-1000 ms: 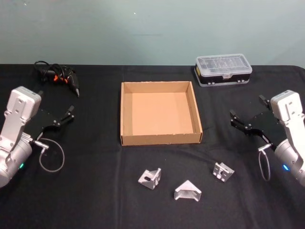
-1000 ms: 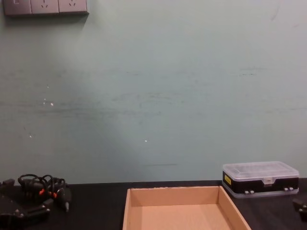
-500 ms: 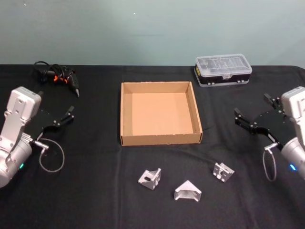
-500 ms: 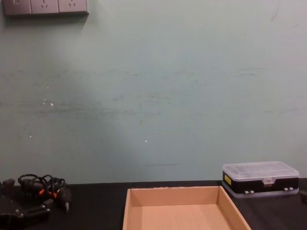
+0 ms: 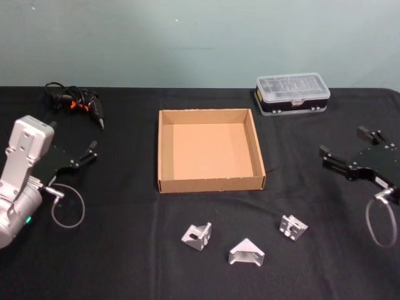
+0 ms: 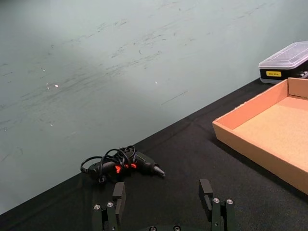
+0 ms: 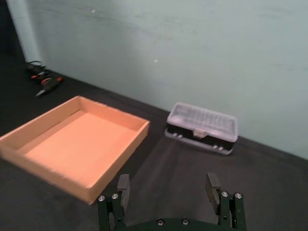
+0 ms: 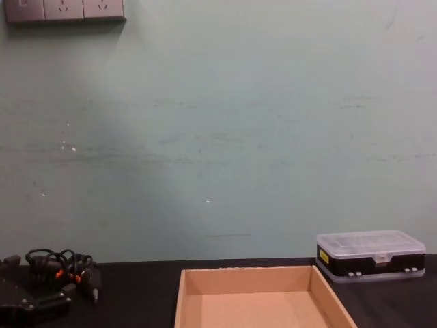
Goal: Use one hand to pick up the angle iron from the table and place it into the box.
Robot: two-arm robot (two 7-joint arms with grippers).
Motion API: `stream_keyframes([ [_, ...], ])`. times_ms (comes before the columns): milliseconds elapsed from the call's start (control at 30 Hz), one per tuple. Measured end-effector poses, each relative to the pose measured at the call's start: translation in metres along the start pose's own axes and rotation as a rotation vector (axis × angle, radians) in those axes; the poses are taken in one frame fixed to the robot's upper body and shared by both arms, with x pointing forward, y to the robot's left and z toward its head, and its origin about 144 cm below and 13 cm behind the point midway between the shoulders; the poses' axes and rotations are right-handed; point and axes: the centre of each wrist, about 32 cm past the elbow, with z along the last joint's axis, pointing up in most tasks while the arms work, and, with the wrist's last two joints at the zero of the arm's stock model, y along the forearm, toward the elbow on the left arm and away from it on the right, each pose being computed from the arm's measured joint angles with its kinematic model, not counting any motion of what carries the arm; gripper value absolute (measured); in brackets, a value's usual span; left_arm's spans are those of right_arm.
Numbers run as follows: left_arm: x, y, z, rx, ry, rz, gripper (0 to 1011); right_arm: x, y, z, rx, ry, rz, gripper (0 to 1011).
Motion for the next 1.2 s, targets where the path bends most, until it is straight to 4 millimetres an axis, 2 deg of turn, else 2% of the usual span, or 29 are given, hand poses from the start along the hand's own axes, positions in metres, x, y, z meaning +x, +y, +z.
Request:
stream_keyframes([
  [233,0.000,0.000,0.000,0.000,0.000,0.000,1000,0.003,-0.022,0.025,-0.104,0.035,0.107,1000],
  [433,0.000,0.000,0.000,0.000,0.000,0.000,1000,-0.002,-0.031,0.032,-0.170,0.048,0.177,1000],
  [833,0.000,0.000,0.000,0.000,0.000,0.000,1000,-0.023,-0.031,0.024,-0.298,0.077,0.281,1000],
  [1200,0.000,0.000,0.000,0.000,0.000,0.000,1000,-0.037,-0.024,0.015,-0.324,0.060,0.311,1000],
])
